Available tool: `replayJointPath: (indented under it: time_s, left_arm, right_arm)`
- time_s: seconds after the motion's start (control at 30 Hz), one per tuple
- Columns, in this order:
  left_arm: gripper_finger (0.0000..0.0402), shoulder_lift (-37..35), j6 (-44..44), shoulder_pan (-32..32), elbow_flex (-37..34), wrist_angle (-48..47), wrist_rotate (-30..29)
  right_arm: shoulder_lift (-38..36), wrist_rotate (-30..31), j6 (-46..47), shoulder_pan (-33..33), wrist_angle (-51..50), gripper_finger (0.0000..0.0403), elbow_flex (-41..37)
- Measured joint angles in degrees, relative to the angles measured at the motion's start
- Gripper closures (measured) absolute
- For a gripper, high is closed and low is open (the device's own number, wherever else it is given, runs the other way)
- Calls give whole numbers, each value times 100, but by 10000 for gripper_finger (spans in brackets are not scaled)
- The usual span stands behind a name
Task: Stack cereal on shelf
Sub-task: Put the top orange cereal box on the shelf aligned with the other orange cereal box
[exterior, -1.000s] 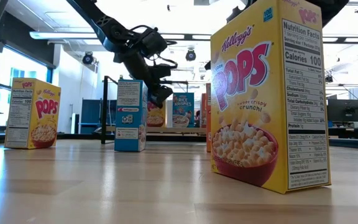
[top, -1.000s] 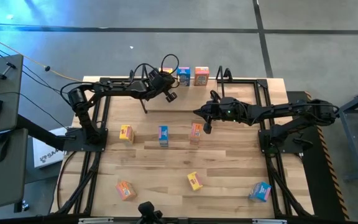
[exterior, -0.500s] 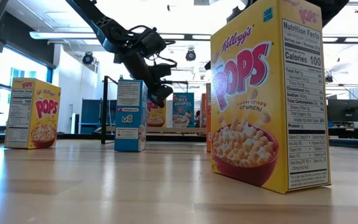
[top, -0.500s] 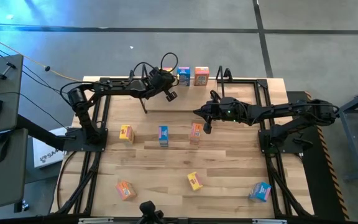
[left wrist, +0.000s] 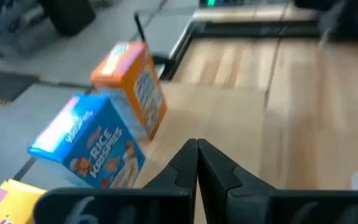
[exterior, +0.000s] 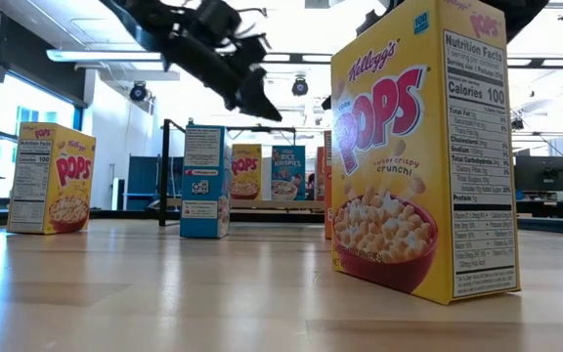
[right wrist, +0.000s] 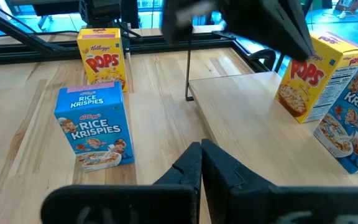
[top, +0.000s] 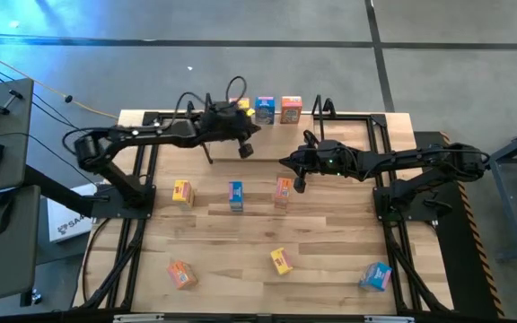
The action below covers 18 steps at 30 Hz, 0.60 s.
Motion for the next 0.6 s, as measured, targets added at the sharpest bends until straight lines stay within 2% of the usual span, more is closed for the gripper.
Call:
replayJointPath:
  time_s: [0.2,0.33,0.47,0.6]
  left_arm:
    - [401,-1156,-328,-63,-1118,1018,602]
    - [401,-1976,-478,-125,-1771,1485,785]
    - [401,-2625,-644,-144,-2477,2183,785]
    - [401,-3067,-731,-73,-3097,2698,779]
  right_arm:
    - [-1,93,284,0,96,401,56]
    - [-2,61,862,23,-586,379,461]
    - [-2,314,1420,228,-1969,324,1079]
    - [3,762,2343,595,-3332,241,1685]
